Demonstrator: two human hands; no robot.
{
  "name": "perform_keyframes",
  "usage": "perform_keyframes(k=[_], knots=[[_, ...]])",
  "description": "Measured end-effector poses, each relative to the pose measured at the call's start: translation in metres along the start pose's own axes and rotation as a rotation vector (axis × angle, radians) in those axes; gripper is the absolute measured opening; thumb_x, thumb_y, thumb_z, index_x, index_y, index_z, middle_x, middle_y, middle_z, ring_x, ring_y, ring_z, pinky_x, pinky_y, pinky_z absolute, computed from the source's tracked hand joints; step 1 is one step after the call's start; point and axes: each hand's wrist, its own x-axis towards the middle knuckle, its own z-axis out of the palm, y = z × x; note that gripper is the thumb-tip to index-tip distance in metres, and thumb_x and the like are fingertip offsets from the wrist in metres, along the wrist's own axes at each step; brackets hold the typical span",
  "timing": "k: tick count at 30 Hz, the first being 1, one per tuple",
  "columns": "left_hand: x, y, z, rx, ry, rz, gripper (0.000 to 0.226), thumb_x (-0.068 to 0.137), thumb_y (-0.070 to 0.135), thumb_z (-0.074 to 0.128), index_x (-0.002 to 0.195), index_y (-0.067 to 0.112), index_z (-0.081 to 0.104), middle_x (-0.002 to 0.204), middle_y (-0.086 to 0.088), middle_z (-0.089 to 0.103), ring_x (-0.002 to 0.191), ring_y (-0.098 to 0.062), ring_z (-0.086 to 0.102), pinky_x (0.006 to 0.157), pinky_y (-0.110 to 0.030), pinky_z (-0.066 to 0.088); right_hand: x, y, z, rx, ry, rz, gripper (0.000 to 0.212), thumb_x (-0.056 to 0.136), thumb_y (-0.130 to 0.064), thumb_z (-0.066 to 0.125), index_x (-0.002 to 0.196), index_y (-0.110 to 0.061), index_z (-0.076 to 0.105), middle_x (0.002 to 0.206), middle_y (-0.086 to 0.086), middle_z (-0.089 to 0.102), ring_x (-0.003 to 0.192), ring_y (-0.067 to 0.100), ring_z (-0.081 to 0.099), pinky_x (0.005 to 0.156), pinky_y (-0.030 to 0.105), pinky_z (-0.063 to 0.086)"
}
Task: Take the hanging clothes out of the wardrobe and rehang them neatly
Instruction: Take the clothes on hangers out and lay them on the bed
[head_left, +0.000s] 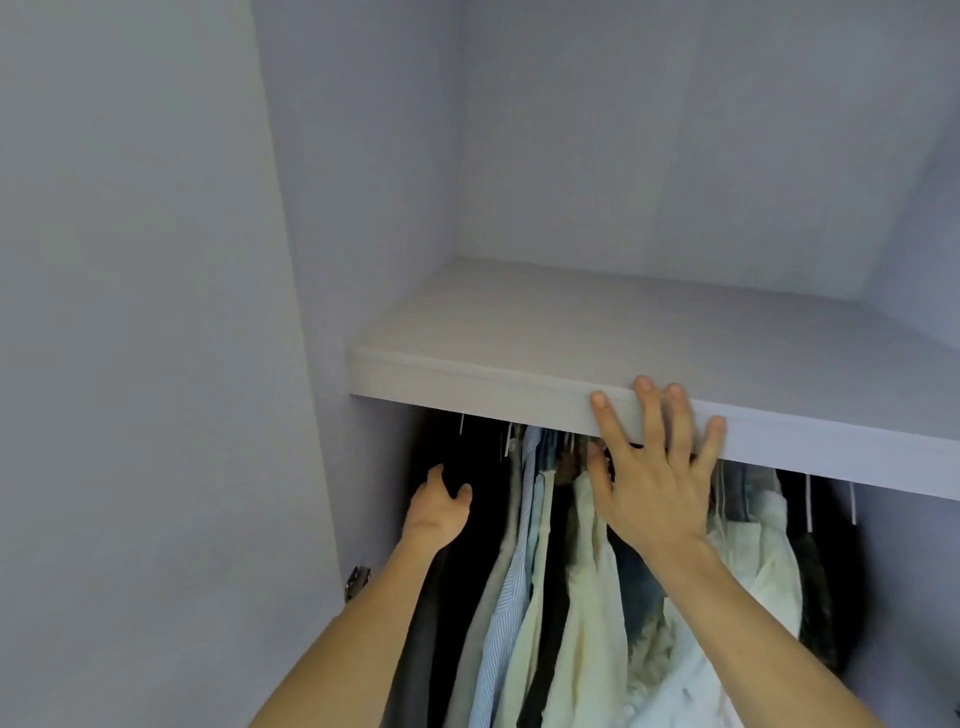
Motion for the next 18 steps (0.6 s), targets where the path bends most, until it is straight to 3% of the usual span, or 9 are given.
perform_keyframes(k=[4,8,11,14,18], knots=[[0.016,0.002,0.012,0.039,0.114,0.009,0.059,0.100,0.028,0.048,0.154,0.014,0.026,0.145,-0.015,0.049,0.125,-0.032,0.054,0.101,-0.044,0.049,0.000,0.001,0.016,-0.030,0.061,-0.024,0.081,0.090,-0.037,0.058,0.157,-0.038,0.012,0.163,0.008,0.014,0.153,0.031,0.000,0.117,0.064,0.000],[0.023,0.016,0.012,0.060,0.192,-0.012,0.074,0.097,0.021,0.048,0.159,0.021,0.007,0.155,-0.015,0.033,0.127,-0.037,0.051,0.098,-0.045,0.046,0.000,0.001,0.021,-0.044,0.098,-0.039,0.085,0.089,-0.035,0.058,0.158,-0.037,0.008,0.164,0.007,0.004,0.153,0.030,-0.008,0.117,0.063,-0.004],[0.029,0.020,0.009,0.132,0.211,0.018,0.077,0.099,0.026,0.047,0.159,0.030,-0.001,0.150,-0.016,0.038,0.124,-0.038,0.053,0.098,-0.047,0.046,0.001,0.000,0.021,-0.029,0.081,-0.038,0.090,0.087,-0.033,0.059,0.158,-0.037,0.004,0.164,0.007,-0.001,0.152,0.029,-0.013,0.117,0.062,-0.007],[0.034,0.019,0.008,0.123,0.114,0.082,0.078,0.099,0.021,0.046,0.158,0.039,-0.002,0.140,-0.016,0.050,0.112,-0.034,0.059,0.095,-0.042,0.049,0.002,0.000,0.020,-0.054,0.060,-0.038,0.093,0.085,-0.032,0.059,0.158,-0.038,0.001,0.166,0.005,-0.011,0.152,0.029,-0.016,0.116,0.062,-0.007],[0.033,0.034,0.005,-0.039,-0.015,0.051,0.074,0.093,0.013,0.042,0.156,0.042,0.016,0.122,-0.007,0.062,0.088,-0.022,0.061,0.085,-0.031,0.051,0.000,-0.001,0.018,-0.056,0.035,-0.035,0.096,0.084,-0.031,0.062,0.157,-0.038,-0.001,0.165,0.004,-0.018,0.151,0.029,-0.017,0.117,0.062,-0.009]])
